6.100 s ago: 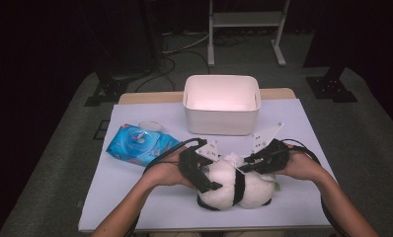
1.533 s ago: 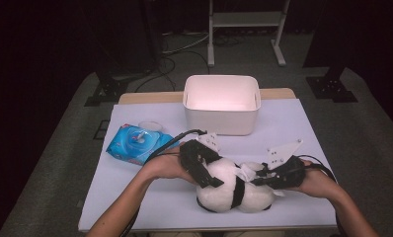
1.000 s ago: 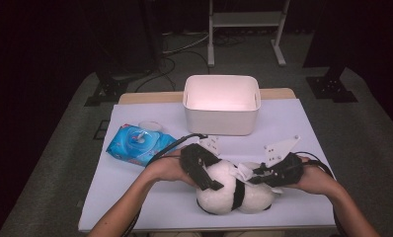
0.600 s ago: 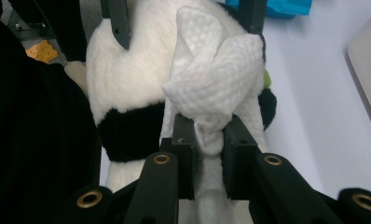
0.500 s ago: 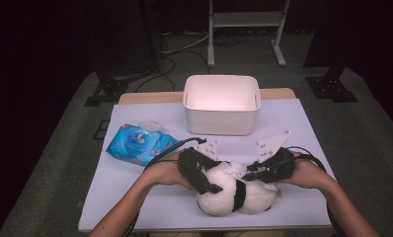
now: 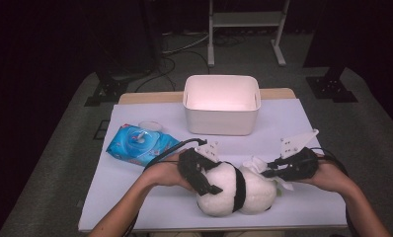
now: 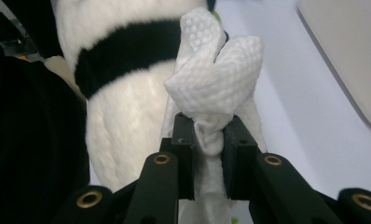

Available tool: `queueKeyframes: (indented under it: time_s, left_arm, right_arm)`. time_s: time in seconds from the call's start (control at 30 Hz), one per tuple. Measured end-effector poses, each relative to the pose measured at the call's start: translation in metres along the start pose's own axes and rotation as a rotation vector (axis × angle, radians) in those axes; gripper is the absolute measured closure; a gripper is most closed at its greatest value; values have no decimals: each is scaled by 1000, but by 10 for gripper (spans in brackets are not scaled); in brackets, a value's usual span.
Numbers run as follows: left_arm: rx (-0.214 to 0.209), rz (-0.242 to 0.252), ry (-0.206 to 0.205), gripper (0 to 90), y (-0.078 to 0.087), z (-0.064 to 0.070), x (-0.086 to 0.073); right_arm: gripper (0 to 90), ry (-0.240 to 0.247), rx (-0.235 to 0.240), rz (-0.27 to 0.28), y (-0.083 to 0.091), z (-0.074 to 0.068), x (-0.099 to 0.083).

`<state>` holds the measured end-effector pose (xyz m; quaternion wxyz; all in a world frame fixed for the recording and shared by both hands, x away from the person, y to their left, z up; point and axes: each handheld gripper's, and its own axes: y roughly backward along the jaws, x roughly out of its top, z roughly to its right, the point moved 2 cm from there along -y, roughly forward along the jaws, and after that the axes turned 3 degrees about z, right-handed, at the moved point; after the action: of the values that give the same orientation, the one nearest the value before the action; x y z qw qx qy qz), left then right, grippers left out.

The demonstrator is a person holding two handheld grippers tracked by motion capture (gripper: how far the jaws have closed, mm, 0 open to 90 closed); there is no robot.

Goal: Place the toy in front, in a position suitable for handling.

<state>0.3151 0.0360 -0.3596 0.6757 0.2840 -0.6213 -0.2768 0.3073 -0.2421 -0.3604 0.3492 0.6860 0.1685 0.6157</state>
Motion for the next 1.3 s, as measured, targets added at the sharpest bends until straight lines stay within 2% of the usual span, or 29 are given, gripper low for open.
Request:
queueKeyframes:
  time_s: [0.2, 0.23, 0.47, 0.73, 0.9, 0.93, 0.97, 1.13, 1.23, 1.27, 1.3]
  left_arm:
    - [1, 4, 2, 145, 0, 0, 0]
    - [1, 6, 1, 145, 0, 1, -1]
    - [2, 4, -4, 144, 0, 1, 0]
    - [4, -5, -28, 142, 0, 3, 3]
    - [4, -5, -32, 140, -1, 5, 4]
    - [4, -5, -32, 139, -1, 5, 4]
    - [3, -4, -32, 137, -1, 5, 4]
    - [3, -1, -33, 132, -1, 5, 4]
    - [4, 3, -28, 126, -1, 6, 3]
    - [4, 3, -28, 121, -1, 6, 3]
    - [4, 3, -26, 114, 0, 6, 3]
  right_arm:
    - [766, -67, -16, -1, 3, 9, -24]
    - [765, -94, -18, -5, 2, 12, -31]
    - [765, -132, -12, 2, -2, 19, -43]
    - [766, -91, 0, 20, 0, 18, -22]
    - [766, -16, 21, 18, -6, 12, 6]
    - [766, -16, 21, 18, -6, 12, 6]
    - [766, 6, 37, 21, -9, 8, 15]
    - [766, 53, 69, 6, -20, -2, 31]
    - [766, 73, 111, 2, -30, -9, 39]
    - [766, 73, 111, 2, -30, -9, 39]
    - [768, 88, 120, -19, -38, -13, 40]
